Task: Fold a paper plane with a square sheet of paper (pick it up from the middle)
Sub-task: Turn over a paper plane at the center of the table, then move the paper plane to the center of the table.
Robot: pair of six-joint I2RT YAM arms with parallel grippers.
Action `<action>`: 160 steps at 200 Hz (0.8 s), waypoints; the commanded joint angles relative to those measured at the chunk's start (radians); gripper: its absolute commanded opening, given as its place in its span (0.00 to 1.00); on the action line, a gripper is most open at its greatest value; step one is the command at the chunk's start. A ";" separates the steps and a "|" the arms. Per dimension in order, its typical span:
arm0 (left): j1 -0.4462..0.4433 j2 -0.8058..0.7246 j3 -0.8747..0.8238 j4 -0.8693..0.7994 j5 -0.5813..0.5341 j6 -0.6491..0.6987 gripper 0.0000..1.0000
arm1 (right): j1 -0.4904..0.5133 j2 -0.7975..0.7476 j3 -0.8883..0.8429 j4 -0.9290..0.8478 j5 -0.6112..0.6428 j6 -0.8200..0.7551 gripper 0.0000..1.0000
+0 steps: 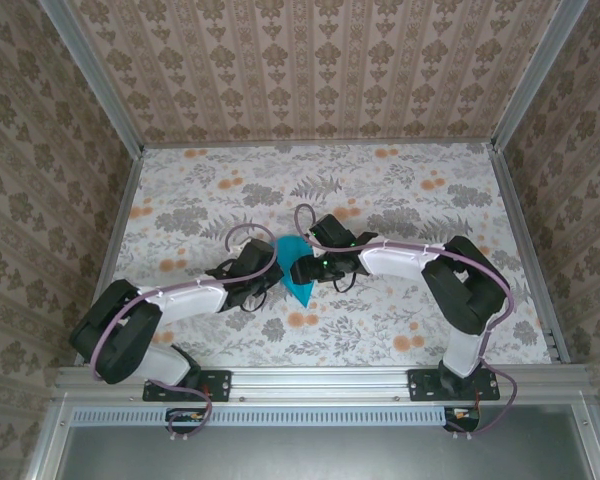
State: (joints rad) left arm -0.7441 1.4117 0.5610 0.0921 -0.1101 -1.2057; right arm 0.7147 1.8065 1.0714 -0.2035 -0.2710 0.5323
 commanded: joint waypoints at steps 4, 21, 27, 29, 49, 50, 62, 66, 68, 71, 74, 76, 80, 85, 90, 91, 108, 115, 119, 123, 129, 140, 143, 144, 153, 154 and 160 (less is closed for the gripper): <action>0.009 -0.016 -0.002 -0.025 -0.018 -0.012 0.00 | 0.005 -0.016 0.026 -0.057 0.096 0.001 0.72; 0.009 -0.012 -0.001 -0.018 -0.011 -0.011 0.00 | 0.005 0.004 0.036 -0.059 0.072 -0.003 0.74; 0.009 -0.012 -0.002 -0.017 -0.009 -0.009 0.00 | 0.003 0.018 0.045 -0.063 0.052 -0.004 0.74; 0.010 -0.011 -0.002 -0.017 -0.008 -0.009 0.00 | 0.003 0.021 0.048 -0.062 0.044 -0.004 0.74; 0.010 -0.011 -0.002 -0.011 -0.001 -0.005 0.00 | 0.004 0.052 0.051 -0.029 -0.047 0.002 0.70; 0.010 -0.011 -0.001 -0.011 -0.001 -0.005 0.00 | 0.004 0.052 0.051 -0.026 -0.051 0.002 0.70; 0.009 -0.011 0.000 -0.008 0.004 -0.002 0.00 | 0.005 0.053 0.049 -0.012 -0.082 0.005 0.68; 0.010 -0.011 0.001 -0.006 0.005 -0.002 0.00 | 0.005 0.053 0.049 -0.011 -0.093 0.004 0.68; 0.009 -0.011 0.001 -0.006 0.007 -0.002 0.00 | 0.005 0.053 0.050 -0.011 -0.096 0.003 0.68; 0.009 -0.010 0.000 -0.005 0.008 -0.002 0.00 | 0.005 0.054 0.051 -0.012 -0.103 0.002 0.67; 0.009 -0.010 0.000 -0.003 0.009 -0.002 0.00 | 0.004 0.056 0.054 -0.015 -0.107 0.002 0.67; 0.009 -0.010 0.000 -0.002 0.009 -0.002 0.00 | 0.005 0.057 0.056 -0.016 -0.109 0.001 0.67; 0.010 -0.011 -0.001 -0.002 0.010 -0.001 0.00 | 0.004 0.057 0.057 -0.018 -0.116 0.000 0.67; 0.009 -0.009 0.002 0.000 0.012 0.001 0.00 | 0.005 0.059 0.056 -0.016 -0.123 0.000 0.67; 0.009 -0.008 0.003 0.000 0.014 0.001 0.00 | 0.005 0.059 0.053 -0.012 -0.130 0.001 0.66; 0.009 -0.008 0.004 0.001 0.015 0.001 0.00 | 0.005 0.059 0.053 -0.011 -0.131 0.001 0.66; 0.010 -0.007 0.010 0.003 0.021 0.008 0.00 | 0.006 0.055 0.045 0.007 -0.152 0.006 0.63; 0.009 -0.007 0.012 0.003 0.023 0.009 0.00 | 0.006 0.054 0.045 0.007 -0.149 0.007 0.62; 0.009 -0.007 0.013 0.006 0.023 0.010 0.00 | 0.006 0.054 0.044 0.008 -0.149 0.006 0.62; 0.009 -0.007 0.014 0.006 0.025 0.011 0.00 | 0.005 0.053 0.043 0.011 -0.151 0.006 0.62; 0.009 -0.007 0.014 0.006 0.026 0.012 0.00 | 0.006 0.051 0.039 0.017 -0.152 0.007 0.61; 0.009 -0.006 0.016 0.005 0.028 0.012 0.00 | 0.007 0.049 0.035 0.026 -0.156 0.005 0.61; 0.009 -0.005 0.017 0.005 0.029 0.012 0.00 | 0.008 0.050 0.034 0.028 -0.157 0.005 0.61; 0.009 -0.004 0.017 0.005 0.029 0.012 0.00 | 0.008 0.049 0.034 0.028 -0.159 0.005 0.62; 0.009 -0.002 0.018 0.005 0.031 0.012 0.00 | 0.008 0.052 0.032 0.032 -0.159 0.006 0.63; 0.009 -0.002 0.019 0.005 0.031 0.012 0.00 | 0.008 0.053 0.032 0.033 -0.159 0.006 0.63; 0.009 -0.001 0.018 0.007 0.032 0.011 0.00 | 0.008 0.054 0.033 0.031 -0.157 0.007 0.63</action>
State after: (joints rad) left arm -0.7441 1.4117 0.5613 0.0975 -0.0902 -1.2045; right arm 0.7147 1.8538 1.1011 -0.1955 -0.4004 0.5312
